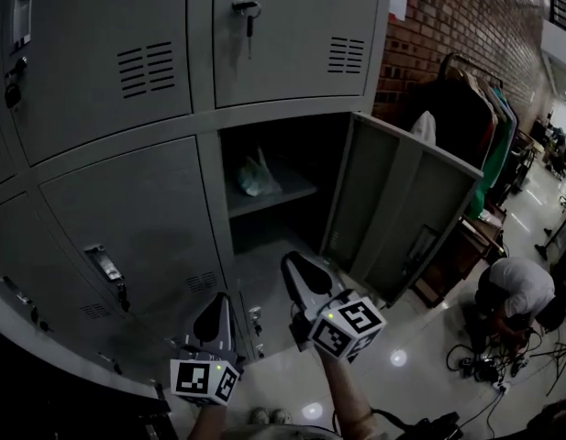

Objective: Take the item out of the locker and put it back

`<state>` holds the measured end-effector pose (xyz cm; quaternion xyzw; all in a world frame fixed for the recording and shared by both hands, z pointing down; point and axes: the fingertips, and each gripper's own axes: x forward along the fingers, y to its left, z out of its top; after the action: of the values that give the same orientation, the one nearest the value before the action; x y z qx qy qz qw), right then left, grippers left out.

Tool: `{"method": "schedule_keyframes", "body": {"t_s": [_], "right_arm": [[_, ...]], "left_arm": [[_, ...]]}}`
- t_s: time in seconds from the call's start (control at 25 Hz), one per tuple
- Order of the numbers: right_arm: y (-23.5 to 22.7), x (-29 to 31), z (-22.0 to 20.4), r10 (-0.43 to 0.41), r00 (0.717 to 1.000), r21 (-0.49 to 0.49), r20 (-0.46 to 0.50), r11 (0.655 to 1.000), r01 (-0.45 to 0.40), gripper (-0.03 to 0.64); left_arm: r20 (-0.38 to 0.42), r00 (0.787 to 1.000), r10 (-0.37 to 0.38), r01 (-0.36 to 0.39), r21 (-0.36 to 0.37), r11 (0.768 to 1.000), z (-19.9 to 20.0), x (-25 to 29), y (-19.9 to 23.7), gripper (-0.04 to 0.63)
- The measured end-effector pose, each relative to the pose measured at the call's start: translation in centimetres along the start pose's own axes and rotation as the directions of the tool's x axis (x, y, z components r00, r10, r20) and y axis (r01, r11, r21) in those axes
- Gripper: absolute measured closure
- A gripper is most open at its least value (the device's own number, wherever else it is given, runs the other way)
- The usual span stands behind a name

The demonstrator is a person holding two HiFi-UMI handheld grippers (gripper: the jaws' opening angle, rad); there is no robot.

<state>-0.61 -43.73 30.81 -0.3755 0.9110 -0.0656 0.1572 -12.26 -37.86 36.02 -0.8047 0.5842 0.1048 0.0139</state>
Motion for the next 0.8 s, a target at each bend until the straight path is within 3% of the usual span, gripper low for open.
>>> {"method": "schedule_keyframes", "body": {"t_s": [0.04, 0.12, 0.24, 0.4, 0.6, 0.72, 0.76, 0.8], "right_arm": [[-0.6, 1.8, 0.7, 0.011, 1.000, 0.009, -0.002, 1.000, -0.011, 0.562], [-2.3, 5.6, 2.1, 0.004, 1.000, -0.003, -0.024, 1.000, -0.004, 0.409], [-5.9, 10.9, 3.7, -0.093, 0.992, -0.074, -0.086, 0.993, 0.087, 0.237], [-9.3, 16.4, 3.7, -0.158, 0.969, -0.073, -0.191, 0.987, 0.146, 0.126], [-10.5, 18.7, 2.0, -0.176, 0.949, -0.071, -0.263, 0.984, 0.163, 0.123], [-10.6, 18.9, 1.3, -0.197, 0.931, -0.143, -0.307, 0.977, 0.160, 0.123], [-10.6, 18.8, 1.3, -0.209, 0.924, -0.198, -0.321, 0.969, 0.150, 0.154], [-10.6, 18.8, 1.3, -0.214, 0.919, -0.254, -0.330, 0.958, 0.132, 0.362]], "left_arm": [[-0.004, 1.000, -0.001, 0.001, 0.004, 1.000, -0.1, 0.2, 0.2, 0.591], [-0.011, 1.000, -0.009, 0.009, 0.005, 1.000, -0.4, 0.7, 0.1, 0.591], [-0.018, 0.999, -0.027, 0.027, -0.003, 1.000, -0.8, 1.5, 0.0, 0.591], [-0.021, 0.999, -0.033, 0.033, -0.015, 0.999, -0.9, 2.3, 0.5, 0.591], [-0.027, 1.000, -0.014, 0.013, -0.015, 1.000, -0.9, 2.5, 2.0, 0.591], [-0.030, 1.000, -0.003, 0.002, -0.020, 1.000, -1.1, 2.5, 2.6, 0.591], [-0.030, 1.000, -0.003, 0.002, -0.021, 1.000, -1.2, 2.6, 2.7, 0.591], [-0.029, 1.000, -0.004, 0.003, -0.022, 1.000, -1.2, 2.7, 2.7, 0.591]]}}
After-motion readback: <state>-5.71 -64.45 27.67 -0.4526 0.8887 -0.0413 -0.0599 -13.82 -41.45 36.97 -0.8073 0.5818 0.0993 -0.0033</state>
